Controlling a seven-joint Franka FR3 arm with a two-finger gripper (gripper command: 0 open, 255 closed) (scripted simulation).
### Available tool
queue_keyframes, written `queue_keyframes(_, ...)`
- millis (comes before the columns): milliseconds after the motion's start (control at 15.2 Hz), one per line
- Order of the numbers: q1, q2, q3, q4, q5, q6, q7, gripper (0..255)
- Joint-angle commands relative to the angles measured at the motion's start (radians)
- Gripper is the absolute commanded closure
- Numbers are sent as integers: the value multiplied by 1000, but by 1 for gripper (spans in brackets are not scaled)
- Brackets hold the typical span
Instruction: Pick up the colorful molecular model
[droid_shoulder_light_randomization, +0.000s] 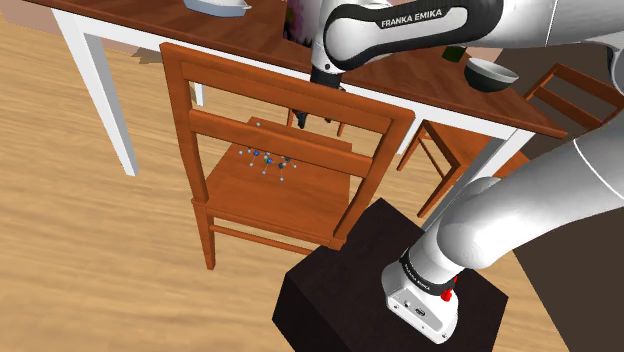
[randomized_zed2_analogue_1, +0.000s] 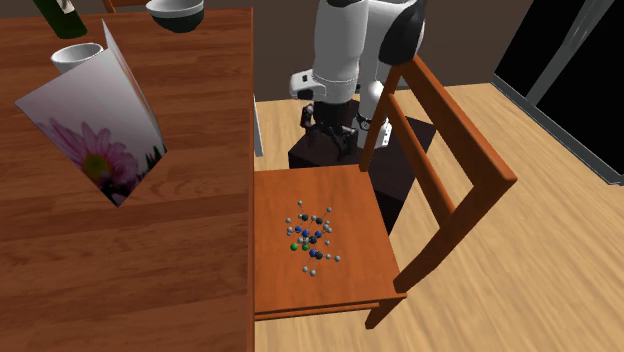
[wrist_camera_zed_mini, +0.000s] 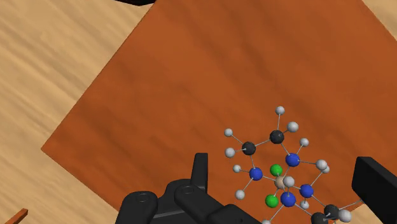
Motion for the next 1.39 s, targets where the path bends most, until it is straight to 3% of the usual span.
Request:
queue_keyframes(0,-1,66,10,16,2,55,36,0)
queue_keyframes(594,1,405,35,182,-22,240,194,0)
queue_keyframes(1254,3,469,32,149,-35,337,206,0)
queue_keyframes(1320,2,469,31,148,-35,337,204,255)
